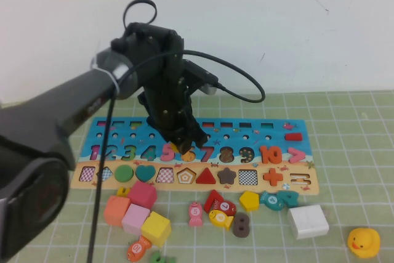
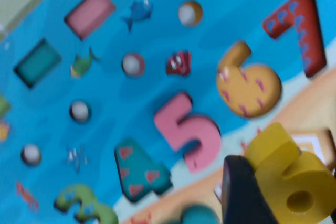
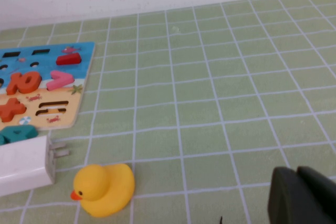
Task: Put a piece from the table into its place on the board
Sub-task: Place the "number 6" into the hole of the number 6
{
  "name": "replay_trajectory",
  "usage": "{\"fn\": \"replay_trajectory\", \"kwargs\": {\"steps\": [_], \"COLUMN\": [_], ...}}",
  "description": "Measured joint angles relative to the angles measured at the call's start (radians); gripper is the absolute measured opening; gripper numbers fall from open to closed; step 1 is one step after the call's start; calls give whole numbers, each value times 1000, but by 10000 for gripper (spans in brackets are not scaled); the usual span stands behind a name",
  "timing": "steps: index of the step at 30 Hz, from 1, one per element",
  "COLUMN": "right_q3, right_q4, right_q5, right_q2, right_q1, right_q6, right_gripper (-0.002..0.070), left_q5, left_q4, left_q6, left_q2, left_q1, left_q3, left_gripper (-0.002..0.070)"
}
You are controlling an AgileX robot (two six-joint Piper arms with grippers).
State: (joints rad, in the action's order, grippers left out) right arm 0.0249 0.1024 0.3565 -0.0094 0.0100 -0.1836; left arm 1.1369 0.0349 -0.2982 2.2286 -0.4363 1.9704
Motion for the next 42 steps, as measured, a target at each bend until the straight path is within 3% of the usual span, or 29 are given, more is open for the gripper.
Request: {"fn": "replay_trajectory", "kwargs": {"steps": [20, 42], "right_q3": [0, 0], "right_q4": [0, 0], "right_q5": [0, 0], "right_q2": [0, 0], "right_q1": [0, 0], "right_q6": [0, 0], "right_gripper": [-1, -1], "left_q5": [-108, -79], "left_q4": [10, 21], "left_q6": [-89, -97], "left_q2": [121, 150], "left_q1": [0, 0], "left_q3": [74, 74], "left_gripper": [300, 301]}}
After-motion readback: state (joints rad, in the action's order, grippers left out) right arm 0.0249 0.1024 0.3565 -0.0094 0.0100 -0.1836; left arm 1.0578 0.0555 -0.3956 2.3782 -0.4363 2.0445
